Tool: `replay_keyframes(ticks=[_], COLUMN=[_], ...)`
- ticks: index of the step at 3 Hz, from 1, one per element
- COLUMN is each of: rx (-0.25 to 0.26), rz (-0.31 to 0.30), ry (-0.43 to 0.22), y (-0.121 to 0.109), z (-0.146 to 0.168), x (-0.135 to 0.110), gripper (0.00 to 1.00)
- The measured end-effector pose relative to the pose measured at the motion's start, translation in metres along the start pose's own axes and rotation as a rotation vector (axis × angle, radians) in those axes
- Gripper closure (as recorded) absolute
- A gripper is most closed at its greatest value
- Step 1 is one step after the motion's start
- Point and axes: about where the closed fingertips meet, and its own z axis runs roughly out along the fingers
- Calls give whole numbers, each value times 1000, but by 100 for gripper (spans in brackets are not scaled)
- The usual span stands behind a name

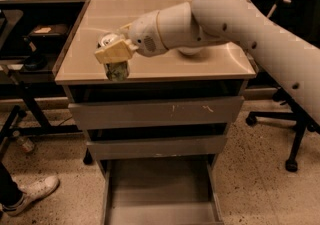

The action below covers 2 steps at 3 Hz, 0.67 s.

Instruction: Pick green can from bottom drawer and place on counter

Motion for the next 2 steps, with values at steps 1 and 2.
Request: replay_keyframes(ticks=[1,2], rx=[-18,-48], rz=[15,21], ry=[15,32], y=[-36,-65], z=[7,20], x=[-18,-32], gripper=[100,100])
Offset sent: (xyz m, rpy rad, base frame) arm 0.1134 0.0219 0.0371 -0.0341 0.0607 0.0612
